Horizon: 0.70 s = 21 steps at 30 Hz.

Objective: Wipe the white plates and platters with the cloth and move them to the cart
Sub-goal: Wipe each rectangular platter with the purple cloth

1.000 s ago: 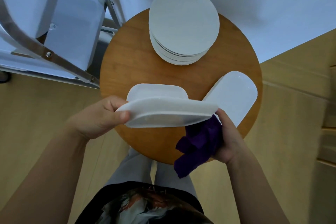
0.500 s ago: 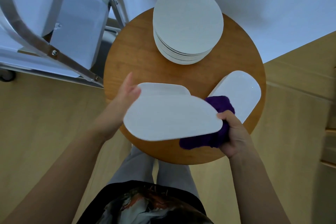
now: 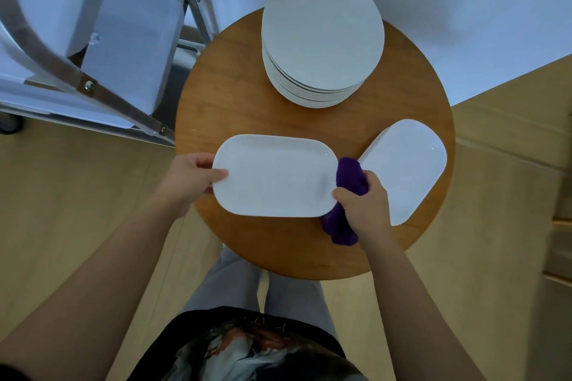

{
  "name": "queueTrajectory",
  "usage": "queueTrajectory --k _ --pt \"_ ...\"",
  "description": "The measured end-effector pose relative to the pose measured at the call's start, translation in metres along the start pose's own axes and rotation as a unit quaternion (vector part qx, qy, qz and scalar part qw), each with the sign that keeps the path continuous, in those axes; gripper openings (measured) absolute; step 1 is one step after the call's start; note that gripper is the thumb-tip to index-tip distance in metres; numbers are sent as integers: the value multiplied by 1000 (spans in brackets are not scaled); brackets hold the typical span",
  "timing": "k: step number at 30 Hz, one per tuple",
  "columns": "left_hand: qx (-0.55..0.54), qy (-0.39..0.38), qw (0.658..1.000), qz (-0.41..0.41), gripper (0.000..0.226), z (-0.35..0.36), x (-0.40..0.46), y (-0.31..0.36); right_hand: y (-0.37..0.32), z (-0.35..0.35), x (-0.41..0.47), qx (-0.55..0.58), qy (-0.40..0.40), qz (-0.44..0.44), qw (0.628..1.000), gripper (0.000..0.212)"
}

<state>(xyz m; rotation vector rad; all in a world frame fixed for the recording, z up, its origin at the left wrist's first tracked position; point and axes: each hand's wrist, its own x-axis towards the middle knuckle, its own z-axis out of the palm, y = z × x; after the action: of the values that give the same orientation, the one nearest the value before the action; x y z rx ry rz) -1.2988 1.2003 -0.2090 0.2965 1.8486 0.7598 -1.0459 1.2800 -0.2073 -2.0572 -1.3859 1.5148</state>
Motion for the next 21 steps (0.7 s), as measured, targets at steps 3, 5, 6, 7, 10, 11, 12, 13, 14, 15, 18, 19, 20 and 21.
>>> queueTrajectory --k 3,5,6,7,10,11,12,13,14,15,18,19,20,21 --pt "-9 32 999 -2 17 5 13 -5 6 8 2 -35 -10 -13 999 51" --pt "0 44 999 0 20 7 22 -11 8 10 4 -29 -8 -4 1000 51" --pt "9 51 999 5 23 9 25 -14 8 11 5 -22 -5 1 1000 51" --pt "21 59 998 11 26 11 28 -17 9 11 5 -17 -4 3 1000 51" --pt "77 99 992 27 29 17 36 -29 11 11 5 -6 0 1 1000 51" --pt "104 112 987 40 25 20 38 -33 11 10 4 3 3 0 1000 51" --pt "145 122 980 63 20 23 39 -37 11 8 4 14 7 -1 1000 51" --pt "197 131 968 87 15 26 39 -40 11 7 3 27 10 -1 1000 51" --pt "250 139 952 105 13 29 39 -43 11 5 3 37 13 0 999 51" --pt "294 150 938 107 18 32 39 -46 10 3 3 46 15 -1 999 52" --pt "366 167 913 64 34 37 38 -46 9 -1 1 64 12 -8 998 52" --pt "384 166 907 53 37 40 38 -44 9 -2 1 70 10 -9 997 52" --pt "400 170 899 51 41 44 36 -41 9 -3 1 76 7 -9 997 52" --pt "414 178 891 62 45 49 32 -38 9 -5 1 86 5 -9 996 50"
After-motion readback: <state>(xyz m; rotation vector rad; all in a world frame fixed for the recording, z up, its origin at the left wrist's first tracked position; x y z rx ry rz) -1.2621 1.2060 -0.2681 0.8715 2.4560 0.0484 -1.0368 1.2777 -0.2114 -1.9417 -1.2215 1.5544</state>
